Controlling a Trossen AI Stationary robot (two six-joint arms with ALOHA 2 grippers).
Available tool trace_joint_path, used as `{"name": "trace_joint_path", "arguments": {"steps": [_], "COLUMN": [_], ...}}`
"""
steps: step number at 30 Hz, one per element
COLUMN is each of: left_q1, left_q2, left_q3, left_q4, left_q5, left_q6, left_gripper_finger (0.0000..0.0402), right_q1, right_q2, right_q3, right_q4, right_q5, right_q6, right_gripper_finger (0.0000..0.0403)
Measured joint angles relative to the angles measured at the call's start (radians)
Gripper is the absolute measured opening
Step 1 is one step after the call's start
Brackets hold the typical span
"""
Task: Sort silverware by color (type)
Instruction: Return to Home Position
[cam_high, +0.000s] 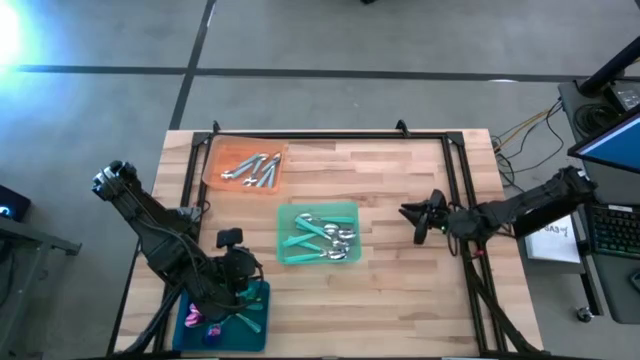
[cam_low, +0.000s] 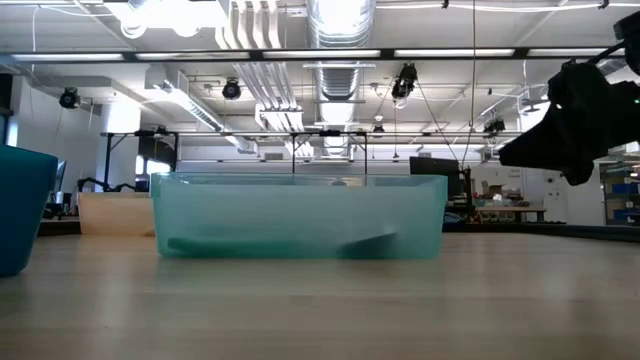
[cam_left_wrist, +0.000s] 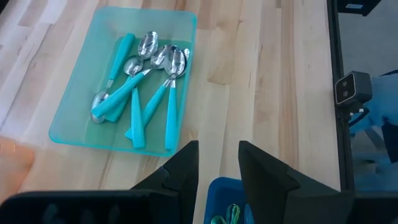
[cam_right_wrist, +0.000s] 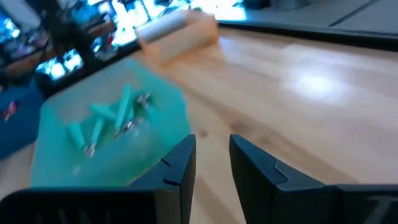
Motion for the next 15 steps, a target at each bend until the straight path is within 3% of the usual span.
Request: {"name": "trace_joint_path", "arguments": {"steps": [15], "left_q1": [0.000], "left_q2": [0.000], "left_q3": [0.000], "left_q4": [0.004], "left_q5": [0.001], "left_q6": [0.000], "left_gripper_finger": [0.0098], "right_q1": [-0.375], "right_q2": [-0.068], "right_q3": [0.000], "right_q4": [0.000], "right_q5": [-0.001], "right_q6": [0.000], "right_gripper_finger": [0.0077]}}
